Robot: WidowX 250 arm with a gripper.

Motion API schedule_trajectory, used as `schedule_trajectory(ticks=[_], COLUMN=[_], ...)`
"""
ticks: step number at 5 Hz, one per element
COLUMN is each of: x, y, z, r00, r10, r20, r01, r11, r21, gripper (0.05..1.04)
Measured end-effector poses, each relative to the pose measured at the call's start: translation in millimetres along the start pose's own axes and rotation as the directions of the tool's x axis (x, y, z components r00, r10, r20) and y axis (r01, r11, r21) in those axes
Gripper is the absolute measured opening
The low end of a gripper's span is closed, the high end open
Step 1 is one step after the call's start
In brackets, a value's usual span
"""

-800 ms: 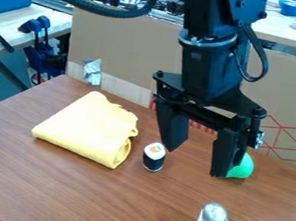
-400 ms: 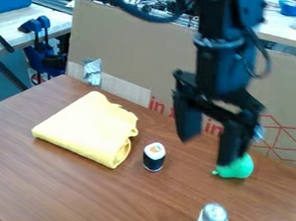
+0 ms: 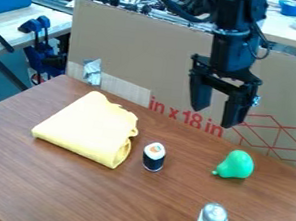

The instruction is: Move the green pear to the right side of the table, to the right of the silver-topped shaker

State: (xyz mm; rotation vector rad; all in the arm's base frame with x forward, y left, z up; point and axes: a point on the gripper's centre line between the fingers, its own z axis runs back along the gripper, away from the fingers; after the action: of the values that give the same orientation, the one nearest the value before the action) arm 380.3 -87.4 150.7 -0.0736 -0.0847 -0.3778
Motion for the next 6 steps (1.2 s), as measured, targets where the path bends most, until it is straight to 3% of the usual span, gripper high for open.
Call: schedule_trajectory(ticks=[2,3,4,5,6], x=[57.1,63.8,53.6,41.6,33.2], y=[3.3,-1.2,-10.4,-19.2,-20.4], z=[-31.4,-39.2,-62.2,-72.3,-79.2], r00=[0.990,0.985,0.977,0.966,0.964], r10=[-0.138,-0.170,-0.208,-0.250,-0.253], r20=[0.009,-0.009,-0.047,-0.067,-0.081], r01=[0.138,0.170,0.206,0.246,0.248], r11=[0.990,0.985,0.978,0.967,0.967], r21=[0.012,-0.010,-0.041,-0.069,-0.061], gripper=[1.007,1.007,1.007,1.007,1.007])
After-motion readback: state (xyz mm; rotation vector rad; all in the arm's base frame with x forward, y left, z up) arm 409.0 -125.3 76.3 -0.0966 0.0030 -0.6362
